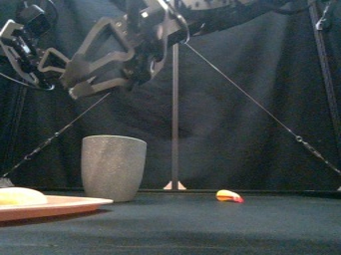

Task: Pick the tangerine then place it on the pink plate
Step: Drop tangerine on the pink plate and return to neutral

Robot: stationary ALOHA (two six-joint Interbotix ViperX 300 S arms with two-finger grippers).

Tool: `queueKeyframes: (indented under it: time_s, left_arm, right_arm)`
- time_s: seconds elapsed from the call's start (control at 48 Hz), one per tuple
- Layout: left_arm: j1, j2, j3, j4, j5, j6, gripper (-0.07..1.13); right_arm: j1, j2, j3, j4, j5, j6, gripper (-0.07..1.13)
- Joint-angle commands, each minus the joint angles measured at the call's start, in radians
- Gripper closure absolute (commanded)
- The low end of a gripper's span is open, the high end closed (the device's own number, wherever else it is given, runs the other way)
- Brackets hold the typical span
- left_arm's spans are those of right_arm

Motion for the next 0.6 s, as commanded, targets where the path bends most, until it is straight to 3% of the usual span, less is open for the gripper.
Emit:
queueKeyframes:
  time_s: [0.021,0.604]
  left_arm:
    - [0.014,0.003,-0.009,0.002,-0.006,0.003,1.00]
    - [0.041,0.003,0.034,-0.002,0.000,0.002,1.00]
  right_arm:
    - [0.002,-0.104,0.037,0.006,-0.041,0.003,0.25]
    - [-0.041,-0.325,0.296,0.077,-0.109,0.003,0.25]
